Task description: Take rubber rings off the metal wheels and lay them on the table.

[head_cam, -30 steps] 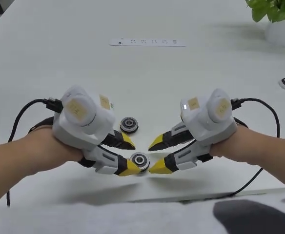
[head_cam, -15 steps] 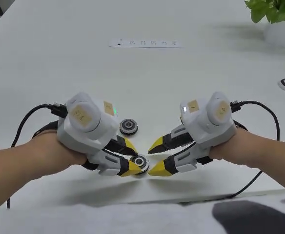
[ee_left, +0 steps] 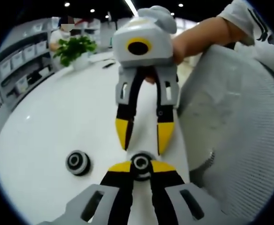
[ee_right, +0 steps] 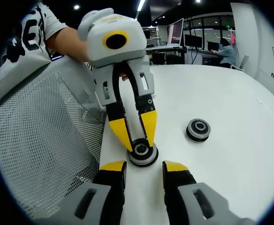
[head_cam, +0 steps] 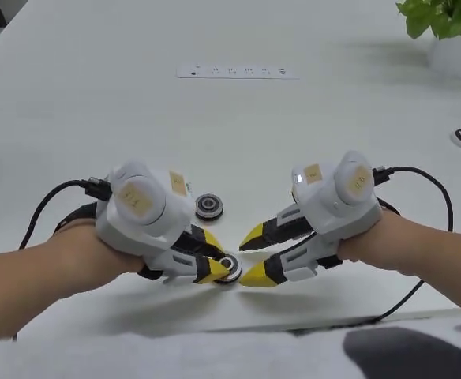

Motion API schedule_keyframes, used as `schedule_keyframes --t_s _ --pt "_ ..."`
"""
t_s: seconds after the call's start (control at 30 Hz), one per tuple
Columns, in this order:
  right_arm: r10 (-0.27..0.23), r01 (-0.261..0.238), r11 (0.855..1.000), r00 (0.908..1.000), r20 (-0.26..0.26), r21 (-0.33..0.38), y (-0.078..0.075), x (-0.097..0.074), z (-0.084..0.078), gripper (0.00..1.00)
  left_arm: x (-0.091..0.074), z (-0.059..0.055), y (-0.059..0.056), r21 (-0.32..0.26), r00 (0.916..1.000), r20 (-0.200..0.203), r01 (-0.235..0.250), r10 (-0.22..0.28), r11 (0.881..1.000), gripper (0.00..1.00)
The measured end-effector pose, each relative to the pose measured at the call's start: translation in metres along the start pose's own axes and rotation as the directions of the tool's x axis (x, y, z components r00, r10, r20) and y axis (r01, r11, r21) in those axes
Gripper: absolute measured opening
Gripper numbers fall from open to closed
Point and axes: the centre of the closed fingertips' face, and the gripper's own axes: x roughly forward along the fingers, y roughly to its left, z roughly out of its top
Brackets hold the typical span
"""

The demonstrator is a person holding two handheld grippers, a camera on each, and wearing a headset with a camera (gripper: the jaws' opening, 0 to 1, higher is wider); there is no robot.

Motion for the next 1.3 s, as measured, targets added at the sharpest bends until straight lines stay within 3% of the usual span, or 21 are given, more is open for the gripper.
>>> schedule_keyframes --t_s 0.37,0.63,1.3 --pt "-0.009 0.008 0.999 0.9995 0.03 0.036 0.0 0.002 0.002 0.25 -0.001 0.0 0.001 0.027 0.9996 0.011 -0.025 0.025 0.999 0.14" --pt "0.0 0.0 1.0 0.9999 0.011 0.012 0.004 0.008 0.0 0.25 -0.002 0.001 -0.001 0.02 0.9994 0.015 -0.031 0.03 0.999 0.14" --pt "-0.01 0.009 0.999 0.9994 0.032 0.043 -0.003 0.011 -0.001 0.25 -0.003 0.007 -0.003 0.016 0.9987 0.032 -0.041 0.041 0.999 0.14"
